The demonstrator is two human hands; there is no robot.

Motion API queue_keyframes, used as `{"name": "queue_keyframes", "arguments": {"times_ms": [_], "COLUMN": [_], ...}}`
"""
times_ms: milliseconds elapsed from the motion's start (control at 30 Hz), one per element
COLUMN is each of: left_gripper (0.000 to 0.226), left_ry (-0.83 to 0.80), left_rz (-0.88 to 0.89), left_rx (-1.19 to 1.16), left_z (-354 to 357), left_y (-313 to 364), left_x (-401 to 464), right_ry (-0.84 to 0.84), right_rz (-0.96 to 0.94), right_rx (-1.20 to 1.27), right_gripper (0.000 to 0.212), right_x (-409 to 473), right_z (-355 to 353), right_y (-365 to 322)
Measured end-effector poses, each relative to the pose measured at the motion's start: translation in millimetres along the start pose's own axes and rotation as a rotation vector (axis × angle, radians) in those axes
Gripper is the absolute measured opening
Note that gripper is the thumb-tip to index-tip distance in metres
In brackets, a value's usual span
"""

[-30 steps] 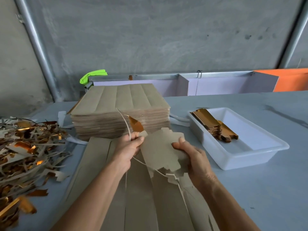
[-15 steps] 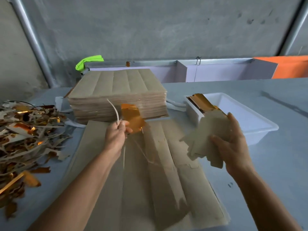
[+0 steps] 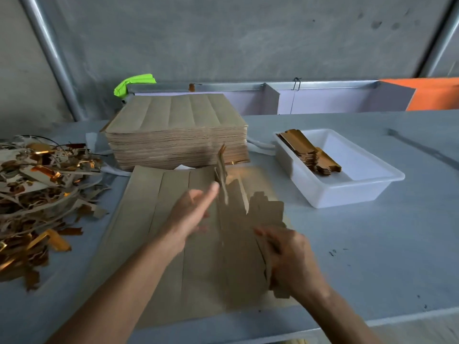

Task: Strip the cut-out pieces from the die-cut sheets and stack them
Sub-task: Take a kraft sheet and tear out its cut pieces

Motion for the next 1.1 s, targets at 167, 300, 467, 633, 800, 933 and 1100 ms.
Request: {"name": "queue_keyframes", "arguments": {"times_ms": [167,300,467,633,800,933,1100], "left_gripper": [0.097,0.106,0.021,0.015,0.02,0.03,0.015], "left_ry": [-0.325,-0.322,-0.141,-0.022,-0.148,-0.248,-0.262], "left_rz": [-0.009,-0.061,-0.045,-0.148,-0.179,-0.161,-0.096], "left_rx": [0.493,0.31,0.048,-0.319,-0.606,-0.655,-0.525], "left_z": [26.5,18.5,-4.2,-27.9,-8.5,14.1,19.9], "left_y": [-6.3,-8.2,-21.3,-52.0,-61.4,-59.8,-58.2], "left_x": [-73.5,-92.7,-92.6,-88.1,-86.4,-89.5,-94.9], "right_ry": [-0.034,-0.022,-0.006,0.225,0.155,0.104,0.033], "right_rz": [-0.139,-0.225,-0.15,-0.135,-0.222,-0.194,0.071], "right_rx": [0.106,0.081,0.23,0.005,-0.064,0.1,0.191], "right_gripper": [0.009,0.011,0.014,0.022,0.017,0.024,0.017], "right_x": [-3.3,-6.1,-4.4,-14.6,-30.6,-40.0,-33.0], "right_z": [8.7,17.4,29.3,9.1,4.4,7.1,18.2], "right_y": [-31.7,-46.6,-50.0,-33.0,-28.6,-35.8,-18.5]}}
Point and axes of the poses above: each hand's wrist, its own x-axis towards the middle knuckle, its own z-axis out of the palm, y = z × x, the point moved 5 cm from there along x, towards the middle knuckle, and after that the axes turned 10 degrees about -x, right-handed, at the moved point
